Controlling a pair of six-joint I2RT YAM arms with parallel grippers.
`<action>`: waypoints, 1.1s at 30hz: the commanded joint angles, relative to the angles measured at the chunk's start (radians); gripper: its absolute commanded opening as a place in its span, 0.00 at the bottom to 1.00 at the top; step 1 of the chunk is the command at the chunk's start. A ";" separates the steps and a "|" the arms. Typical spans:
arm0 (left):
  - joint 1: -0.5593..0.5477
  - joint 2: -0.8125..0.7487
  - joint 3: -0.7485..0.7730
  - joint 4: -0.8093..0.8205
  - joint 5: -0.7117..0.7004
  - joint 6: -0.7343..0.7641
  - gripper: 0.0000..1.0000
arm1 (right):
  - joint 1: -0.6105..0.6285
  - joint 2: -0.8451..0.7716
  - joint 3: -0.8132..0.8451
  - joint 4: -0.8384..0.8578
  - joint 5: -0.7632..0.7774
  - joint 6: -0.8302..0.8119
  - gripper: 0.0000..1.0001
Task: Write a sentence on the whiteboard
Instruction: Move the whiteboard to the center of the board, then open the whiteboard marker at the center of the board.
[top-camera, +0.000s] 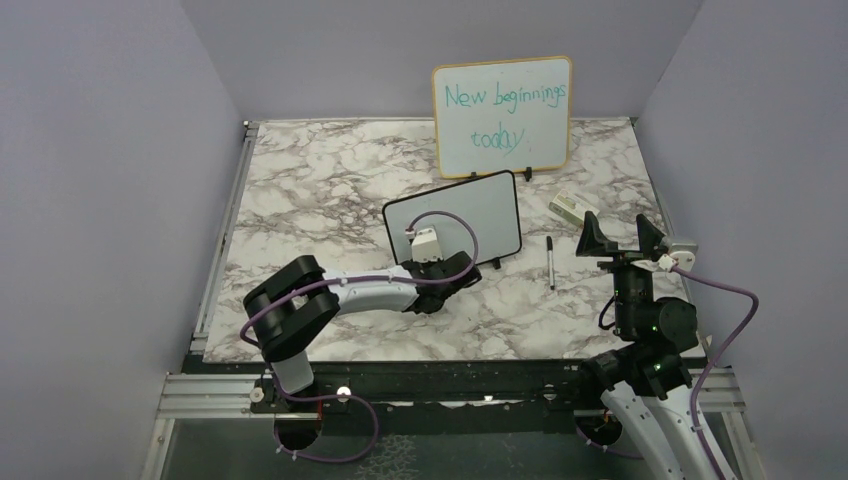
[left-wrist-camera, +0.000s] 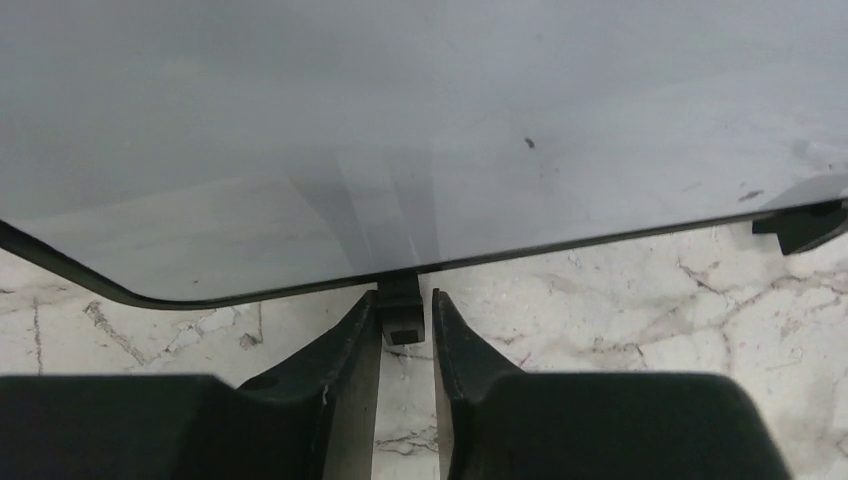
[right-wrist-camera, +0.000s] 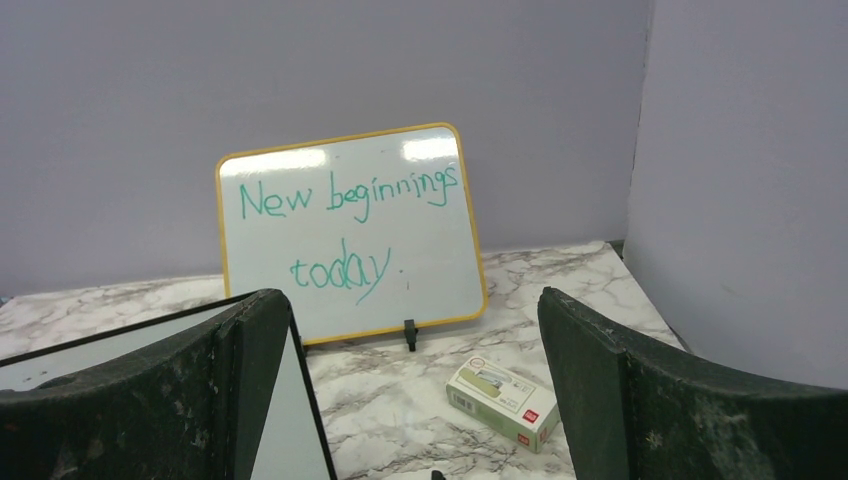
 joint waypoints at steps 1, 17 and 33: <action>-0.041 -0.017 0.042 0.000 -0.001 -0.003 0.27 | 0.006 -0.006 0.001 0.002 0.003 -0.007 1.00; -0.070 -0.250 0.024 -0.010 -0.017 0.253 0.84 | 0.007 0.173 0.126 -0.138 0.029 0.121 1.00; 0.031 -0.677 0.117 -0.102 -0.009 0.849 0.99 | 0.006 0.769 0.483 -0.794 0.135 0.529 1.00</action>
